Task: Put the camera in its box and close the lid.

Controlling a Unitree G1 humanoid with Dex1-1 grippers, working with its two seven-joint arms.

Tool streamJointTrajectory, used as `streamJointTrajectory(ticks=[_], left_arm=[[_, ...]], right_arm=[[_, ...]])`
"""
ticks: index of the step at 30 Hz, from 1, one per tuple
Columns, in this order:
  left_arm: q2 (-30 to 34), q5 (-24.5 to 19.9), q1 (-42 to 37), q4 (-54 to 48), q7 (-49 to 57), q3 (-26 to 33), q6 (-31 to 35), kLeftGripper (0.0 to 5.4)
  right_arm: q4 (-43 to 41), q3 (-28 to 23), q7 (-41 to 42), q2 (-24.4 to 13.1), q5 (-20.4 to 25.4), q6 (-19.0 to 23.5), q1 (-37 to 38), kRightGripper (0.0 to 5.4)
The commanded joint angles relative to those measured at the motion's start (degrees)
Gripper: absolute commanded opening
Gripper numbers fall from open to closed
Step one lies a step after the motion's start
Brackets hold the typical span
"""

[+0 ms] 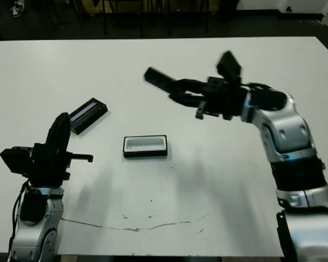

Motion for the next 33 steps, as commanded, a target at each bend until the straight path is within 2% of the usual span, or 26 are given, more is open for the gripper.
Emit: streamJointTrajectory(ticks=[1,3,9,15,19,24,33], left_arm=[[-0.1,0.8,0.4,0.9,0.6,-0.2,0.9,0.00],[-0.2,0.9,0.2,1.1,0.7,-0.3,0.8,0.00],[-0.4,0.6,-0.5,1.9,0.7,-0.3,0.6,0.00],[-0.4,0.8,-1.0,2.1,0.7,-0.4,1.0,0.00],[-0.4,1.2,-1.1,1.8,0.9,-0.4,1.1,0.00],[-0.5,1.0,-1.1,1.7,1.0,-0.4,1.3,0.00],[-0.5,0.7,-0.6,1.9,1.0,-0.3,0.8,0.00]], right_arm=[[3.2,2.5,2.9,0.7,-1.4,0.3,-1.3,0.55],[4.6,3.8,4.6,1.1,-2.3,-0.8,-2.0,0.55],[7.1,7.3,11.1,0.7,-4.0,0.8,-4.4,0.55],[10.9,10.0,16.6,1.5,-6.0,-1.1,-5.3,0.55],[12.2,11.7,17.5,1.5,-8.2,0.0,-5.6,0.55],[13.6,14.1,18.0,1.2,-12.3,-2.4,-5.9,0.55],[13.8,14.1,16.8,2.1,-15.6,-3.8,-5.6,0.55]])
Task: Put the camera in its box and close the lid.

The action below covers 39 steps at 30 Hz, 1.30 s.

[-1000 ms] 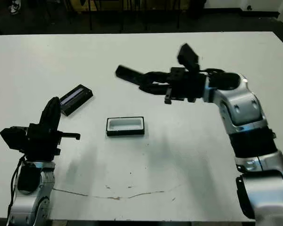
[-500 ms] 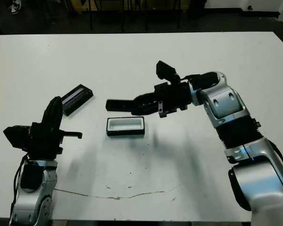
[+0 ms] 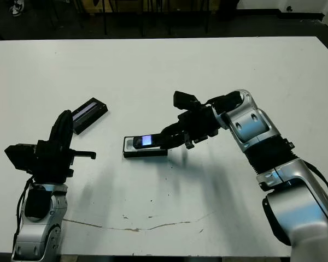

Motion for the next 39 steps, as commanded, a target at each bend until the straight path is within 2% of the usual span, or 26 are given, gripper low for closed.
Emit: streamJointTrajectory(ticks=[1,24,28,32,36,39], left_arm=[[0.2,0.0,0.9,0.9,0.0,0.3,0.3,0.00],[-0.2,0.4,2.2,0.7,0.3,-0.2,-0.1,0.00],[-0.2,0.4,2.2,0.8,0.3,-0.1,-0.2,0.00],[-0.1,0.5,2.2,0.7,0.3,-0.1,-0.2,0.00],[-0.3,0.4,2.3,0.7,0.3,-0.1,-0.2,0.00],[-0.3,0.3,2.4,0.7,0.3,-0.1,-0.1,0.00]], right_arm=[[0.8,0.3,-0.3,0.7,-1.0,-1.2,-0.7,0.55],[5.2,1.2,-0.2,3.1,-6.1,-4.1,-5.0,0.55],[5.9,1.4,0.4,3.7,-6.4,-2.4,-5.8,0.55],[6.3,2.2,0.9,3.8,-7.2,-3.5,-6.2,0.55],[7.0,3.0,2.5,4.4,-7.3,-1.3,-6.8,0.55],[6.7,3.4,2.4,4.5,-8.1,-3.7,-6.5,0.55]])
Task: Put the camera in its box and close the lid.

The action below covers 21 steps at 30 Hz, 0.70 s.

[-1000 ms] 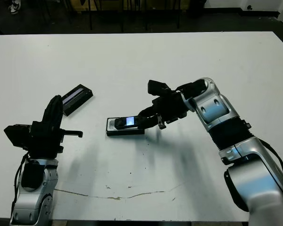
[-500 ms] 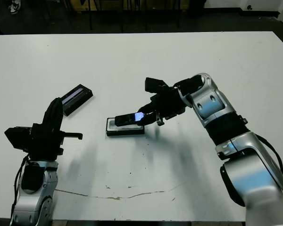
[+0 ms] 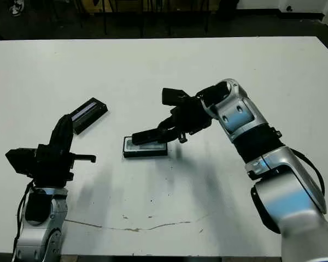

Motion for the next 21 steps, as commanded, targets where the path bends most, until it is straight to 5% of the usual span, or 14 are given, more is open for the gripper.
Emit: streamJointTrajectory(ticks=[1,10,21], left_arm=[[0.1,0.2,0.8,0.4,0.2,0.1,0.5,0.00],[0.3,0.5,1.0,0.3,0.2,0.1,0.5,0.00],[0.2,0.5,1.0,0.6,0.1,-0.1,0.0,0.00]], right_arm=[[0.2,1.0,0.3,0.1,-1.1,-1.7,-0.5,0.55],[-0.7,2.3,0.2,0.3,-2.9,-2.8,0.0,0.55],[-2.8,3.0,-2.3,1.7,-4.2,1.9,0.5,0.55]])
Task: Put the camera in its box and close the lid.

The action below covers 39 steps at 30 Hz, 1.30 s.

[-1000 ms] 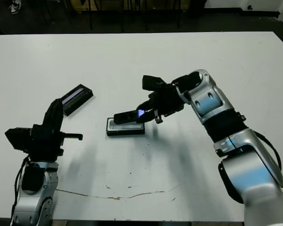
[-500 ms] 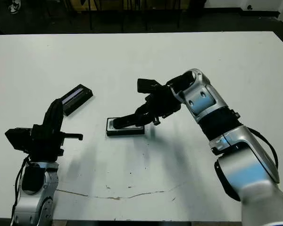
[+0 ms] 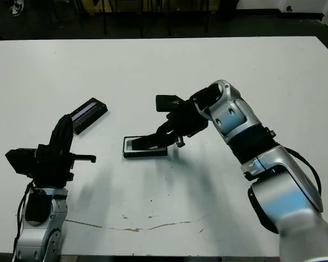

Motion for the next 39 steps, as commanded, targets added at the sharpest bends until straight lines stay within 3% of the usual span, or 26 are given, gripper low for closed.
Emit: streamJointTrajectory(ticks=[1,15,19,22,25,29,34,39], left_arm=[[0.2,0.5,0.9,0.9,0.1,-0.1,-0.1,0.00],[-0.2,0.8,1.5,0.2,0.4,-0.1,0.2,0.00],[0.0,0.5,1.3,0.6,0.0,0.1,0.0,0.00],[0.0,0.5,1.2,0.7,0.0,0.1,-0.1,0.00],[0.0,0.7,1.1,0.6,0.2,0.1,0.2,0.00],[0.0,0.9,1.0,0.5,0.3,0.1,0.7,0.00],[-0.1,0.4,0.8,0.3,0.3,0.2,1.1,0.00],[0.0,0.7,0.8,0.5,0.2,0.1,0.6,0.00]], right_arm=[[-0.1,0.6,-0.9,1.2,-0.2,0.6,0.6,0.55],[-1.5,3.1,-2.3,3.9,-1.3,3.3,0.9,0.55],[-0.5,2.3,-1.7,2.7,-0.9,0.7,0.7,0.55],[3.2,1.0,1.6,1.8,0.6,-6.4,-1.0,1.08],[7.3,-1.6,3.6,1.1,2.4,-9.4,-2.8,1.63],[8.4,-3.7,3.2,-1.9,1.6,-16.8,-4.8,2.32],[7.0,-5.4,1.2,-4.5,0.3,-16.3,-5.8,3.21],[4.8,-8.0,-0.3,-6.8,1.0,-19.3,-5.3,4.04]])
